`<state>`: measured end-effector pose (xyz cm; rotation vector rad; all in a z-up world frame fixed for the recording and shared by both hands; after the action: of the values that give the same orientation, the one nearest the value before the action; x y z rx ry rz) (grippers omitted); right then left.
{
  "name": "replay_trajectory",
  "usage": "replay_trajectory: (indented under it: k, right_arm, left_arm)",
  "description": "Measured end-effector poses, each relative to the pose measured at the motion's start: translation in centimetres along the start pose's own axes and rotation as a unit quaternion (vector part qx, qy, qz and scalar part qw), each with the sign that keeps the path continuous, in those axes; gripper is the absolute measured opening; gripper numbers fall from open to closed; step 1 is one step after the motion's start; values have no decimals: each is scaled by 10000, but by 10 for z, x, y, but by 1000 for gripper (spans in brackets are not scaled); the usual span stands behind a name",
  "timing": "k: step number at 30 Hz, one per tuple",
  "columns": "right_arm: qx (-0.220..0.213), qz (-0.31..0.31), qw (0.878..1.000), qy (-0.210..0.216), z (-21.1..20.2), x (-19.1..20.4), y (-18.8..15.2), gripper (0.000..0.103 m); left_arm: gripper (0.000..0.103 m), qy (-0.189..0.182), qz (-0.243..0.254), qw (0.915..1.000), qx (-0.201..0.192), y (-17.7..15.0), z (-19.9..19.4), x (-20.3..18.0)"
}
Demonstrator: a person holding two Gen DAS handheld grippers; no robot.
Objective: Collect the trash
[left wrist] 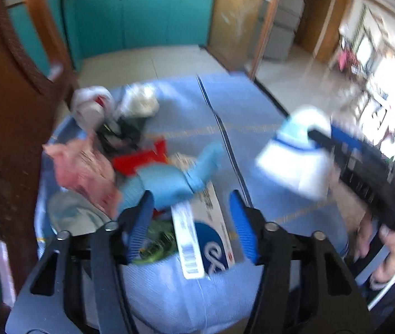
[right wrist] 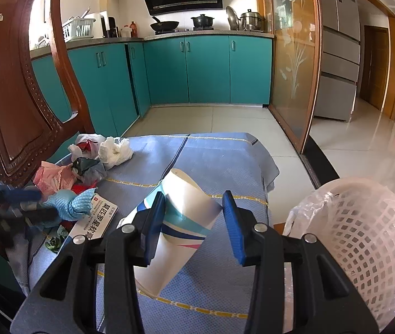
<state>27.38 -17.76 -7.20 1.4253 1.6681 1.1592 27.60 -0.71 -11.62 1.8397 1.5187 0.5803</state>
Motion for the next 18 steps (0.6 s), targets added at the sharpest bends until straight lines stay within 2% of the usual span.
replay_trajectory:
  k: [4, 10, 13, 15, 18]
  right_arm:
    - [1, 8, 10000, -4, -2, -2, -1, 43]
    - [-26, 40, 10000, 9, -5, -4, 0, 43]
    - [-37, 50, 10000, 16, -5, -4, 0, 43]
    - [-37, 41, 10000, 10, -5, -4, 0, 43]
    - [-34, 32, 10000, -17, -5, -3, 0, 43]
  left_arm:
    - [50, 5, 176, 9984, 528, -21, 17, -10]
    - [50, -61, 168, 9963, 845, -32, 31, -12]
    - [46, -90, 123, 9963, 845, -33, 31, -12]
    - [30, -61, 155, 9967, 799, -33, 30, -10]
    - [14, -28, 218, 9971, 727, -31, 24, -7]
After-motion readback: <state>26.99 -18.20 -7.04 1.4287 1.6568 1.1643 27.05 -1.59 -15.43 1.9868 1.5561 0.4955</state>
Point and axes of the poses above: each gripper's, at about its wrist camera, not at the fingertips, and z roughly the way its jaws point, x to its left, y to its top, the point moved 3 cm from there along z, roughly the way its jaws point, and after that the axes turned 12 degrees about -x, right-handed, at the moved point
